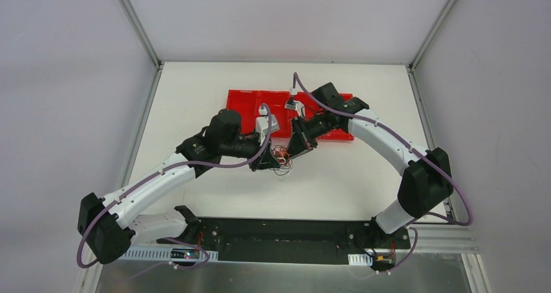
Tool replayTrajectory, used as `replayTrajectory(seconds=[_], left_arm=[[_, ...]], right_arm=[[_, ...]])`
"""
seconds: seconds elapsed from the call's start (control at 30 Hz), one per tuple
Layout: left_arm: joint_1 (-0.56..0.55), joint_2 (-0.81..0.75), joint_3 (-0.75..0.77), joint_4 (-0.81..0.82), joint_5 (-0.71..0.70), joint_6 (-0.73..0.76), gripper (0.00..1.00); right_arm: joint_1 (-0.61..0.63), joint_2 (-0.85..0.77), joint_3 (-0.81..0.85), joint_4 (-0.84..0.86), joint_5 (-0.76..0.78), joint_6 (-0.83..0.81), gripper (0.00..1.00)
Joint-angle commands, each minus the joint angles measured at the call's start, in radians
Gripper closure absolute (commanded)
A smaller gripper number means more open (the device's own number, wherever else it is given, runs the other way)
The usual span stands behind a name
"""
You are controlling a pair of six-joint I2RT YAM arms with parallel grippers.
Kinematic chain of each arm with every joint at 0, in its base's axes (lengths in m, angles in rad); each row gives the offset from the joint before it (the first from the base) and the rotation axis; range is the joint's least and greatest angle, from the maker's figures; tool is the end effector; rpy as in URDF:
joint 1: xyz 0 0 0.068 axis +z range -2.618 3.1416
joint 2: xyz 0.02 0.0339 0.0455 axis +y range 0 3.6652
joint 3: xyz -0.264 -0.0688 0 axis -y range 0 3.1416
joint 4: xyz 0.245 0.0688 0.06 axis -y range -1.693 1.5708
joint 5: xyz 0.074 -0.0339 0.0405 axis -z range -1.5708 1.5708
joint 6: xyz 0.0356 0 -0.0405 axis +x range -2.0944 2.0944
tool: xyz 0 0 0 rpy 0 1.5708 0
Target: Untangle the cables
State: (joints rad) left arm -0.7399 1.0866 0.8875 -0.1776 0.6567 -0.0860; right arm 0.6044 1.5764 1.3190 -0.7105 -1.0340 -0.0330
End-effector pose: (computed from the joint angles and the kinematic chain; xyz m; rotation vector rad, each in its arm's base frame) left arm 0.1657 -0.1807 0.3199 1.0802 1.7441 -1.1689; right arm 0.2508 0.2104 0.2972 -1.1709 2.1759 1.5406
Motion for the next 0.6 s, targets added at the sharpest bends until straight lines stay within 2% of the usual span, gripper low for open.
replayTrajectory(seconds=[0.0, 0.1, 0.2, 0.23, 0.3, 0.33, 0.47, 0.57], left_arm=[[-0.005, -0.04, 0.037, -0.062, 0.027, 0.118, 1.0], [0.014, -0.107, 0.011, -0.123, 0.076, 0.127, 1.0], [0.068, -0.118, -0.004, -0.121, 0.128, 0.019, 1.0], [0.092, -0.107, -0.007, -0.102, 0.148, -0.034, 1.0], [0.157, -0.081, -0.021, -0.017, 0.172, -0.18, 1.0], [0.19, -0.062, -0.031, 0.043, 0.186, -0.272, 1.0], [0.255, 0.015, -0.058, 0.232, 0.235, -0.537, 1.0], [0.255, 0.046, -0.094, 0.383, 0.21, -0.698, 1.0]], right_arm=[[-0.045, -0.05, 0.005, -0.027, -0.076, -0.005, 1.0], [-0.114, -0.042, 0.024, -0.107, -0.063, -0.049, 1.0], [-0.143, -0.054, 0.037, -0.121, -0.02, -0.045, 1.0], [-0.142, -0.063, 0.039, -0.103, -0.004, -0.027, 0.92], [-0.145, -0.082, 0.05, -0.093, 0.025, -0.003, 0.54], [-0.147, -0.087, 0.058, -0.094, 0.036, 0.004, 0.41], [-0.154, -0.107, 0.069, -0.077, 0.051, 0.029, 0.18], [-0.148, -0.118, 0.052, -0.028, 0.056, 0.085, 0.14]])
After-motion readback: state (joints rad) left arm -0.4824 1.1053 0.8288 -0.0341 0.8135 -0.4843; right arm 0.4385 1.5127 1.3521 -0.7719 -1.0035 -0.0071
